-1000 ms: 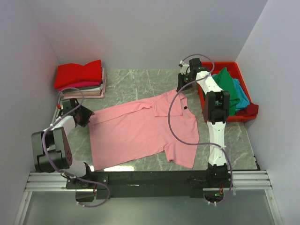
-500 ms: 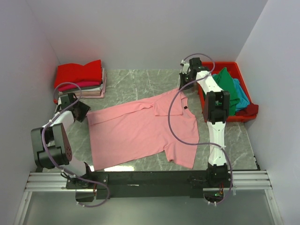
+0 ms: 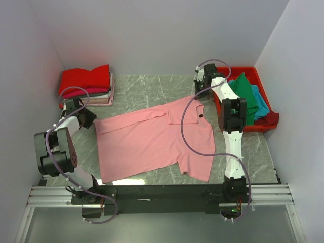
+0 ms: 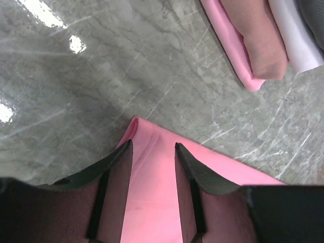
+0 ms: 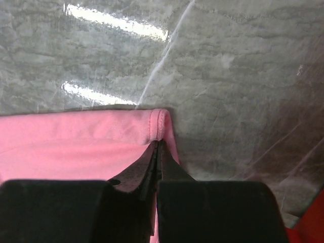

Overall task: Fold and stack the t-shirts
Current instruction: Fold the tshirt

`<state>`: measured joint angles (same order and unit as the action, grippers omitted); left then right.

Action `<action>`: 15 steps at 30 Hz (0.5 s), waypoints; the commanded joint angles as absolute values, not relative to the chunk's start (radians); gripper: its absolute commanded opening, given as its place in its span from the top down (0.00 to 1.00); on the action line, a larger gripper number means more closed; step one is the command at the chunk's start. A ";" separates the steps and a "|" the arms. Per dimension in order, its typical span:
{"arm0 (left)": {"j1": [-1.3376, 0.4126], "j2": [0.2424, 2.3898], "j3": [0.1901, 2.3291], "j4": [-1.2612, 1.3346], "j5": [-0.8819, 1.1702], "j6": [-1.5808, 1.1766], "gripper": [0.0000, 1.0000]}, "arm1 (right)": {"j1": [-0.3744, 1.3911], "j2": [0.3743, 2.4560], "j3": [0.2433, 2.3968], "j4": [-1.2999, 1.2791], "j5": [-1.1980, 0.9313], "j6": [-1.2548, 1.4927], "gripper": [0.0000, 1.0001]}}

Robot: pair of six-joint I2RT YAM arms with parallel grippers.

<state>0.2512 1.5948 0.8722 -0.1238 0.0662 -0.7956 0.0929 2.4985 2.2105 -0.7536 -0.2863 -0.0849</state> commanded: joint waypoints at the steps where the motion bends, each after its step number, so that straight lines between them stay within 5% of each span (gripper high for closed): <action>1: 0.255 1.574 0.903 -0.097 0.077 -0.750 0.56 | 0.084 2.505 2.264 -0.729 -0.218 -0.072 1.00; 11: 0.255 1.401 0.923 -0.132 0.055 -0.678 0.54 | 0.086 2.506 2.296 -0.713 -0.138 -0.086 1.00; 15: 0.255 1.217 0.881 -0.124 0.112 -0.687 0.38 | 0.103 2.485 2.335 -0.741 -0.132 -0.129 0.91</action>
